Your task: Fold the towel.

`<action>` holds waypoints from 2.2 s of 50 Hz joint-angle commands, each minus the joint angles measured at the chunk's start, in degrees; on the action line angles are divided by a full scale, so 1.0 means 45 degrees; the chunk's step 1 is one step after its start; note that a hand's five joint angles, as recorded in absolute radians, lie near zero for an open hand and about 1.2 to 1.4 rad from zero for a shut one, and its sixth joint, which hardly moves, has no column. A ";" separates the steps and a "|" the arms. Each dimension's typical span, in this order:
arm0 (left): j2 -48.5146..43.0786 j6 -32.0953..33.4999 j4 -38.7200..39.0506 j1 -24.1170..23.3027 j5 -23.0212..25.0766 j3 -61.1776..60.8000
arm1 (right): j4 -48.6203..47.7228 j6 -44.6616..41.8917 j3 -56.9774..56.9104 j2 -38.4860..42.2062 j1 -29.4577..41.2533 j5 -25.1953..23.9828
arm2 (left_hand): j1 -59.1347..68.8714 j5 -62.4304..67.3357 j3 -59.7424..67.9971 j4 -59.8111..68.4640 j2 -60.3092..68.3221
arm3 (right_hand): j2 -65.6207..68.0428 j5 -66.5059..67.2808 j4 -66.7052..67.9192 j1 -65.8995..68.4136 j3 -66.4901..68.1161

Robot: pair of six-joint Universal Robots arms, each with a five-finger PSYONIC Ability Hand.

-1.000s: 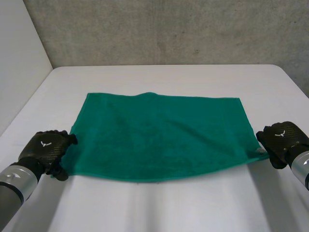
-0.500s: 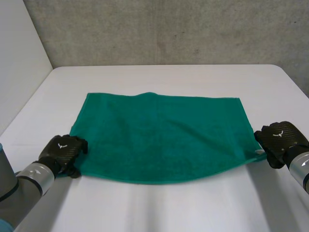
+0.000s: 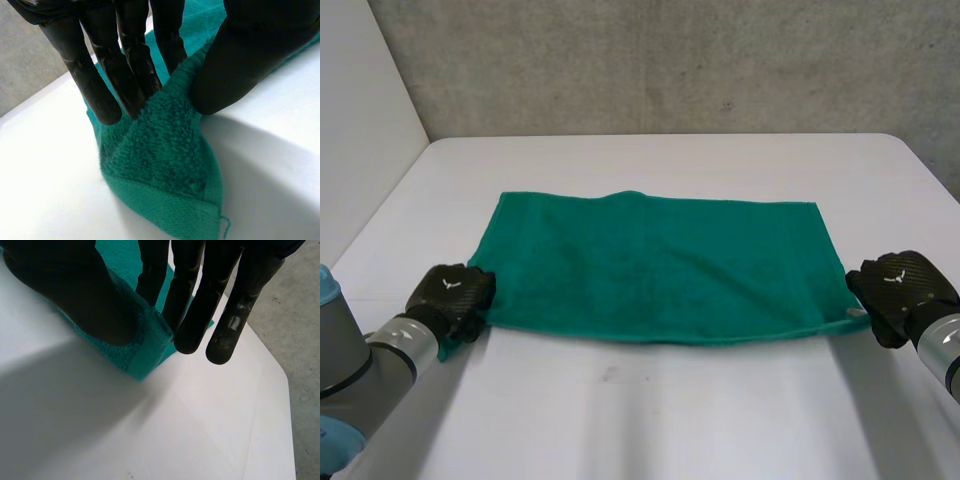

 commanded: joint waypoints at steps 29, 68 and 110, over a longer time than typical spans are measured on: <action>0.2289 0.2207 -0.3737 -0.0934 -0.0130 0.0942 | 0.2555 -0.2096 -0.3082 0.1725 -0.0013 0.0789 | 0.3444 0.3207 0.2686 0.2604 0.2595 | 0.2781 0.2879 0.2641 0.5282 0.2690; -0.4945 0.0820 -0.2404 -0.2578 -0.1439 0.9895 | 0.0990 0.0560 -1.3144 0.9231 0.2411 0.4130 | -1.2101 -1.2339 -1.2859 -1.2941 -1.2950 | -1.2775 -1.2676 -1.2915 -1.0273 -1.2865; 0.1307 -0.1309 -0.2170 -0.2070 -0.1341 0.1378 | 0.0521 0.2379 -0.4881 0.5457 -0.0929 -0.0206 | -1.2101 -1.2339 -1.2859 -1.2941 -1.2950 | -0.7187 -0.7089 -0.7328 -0.4686 -0.7278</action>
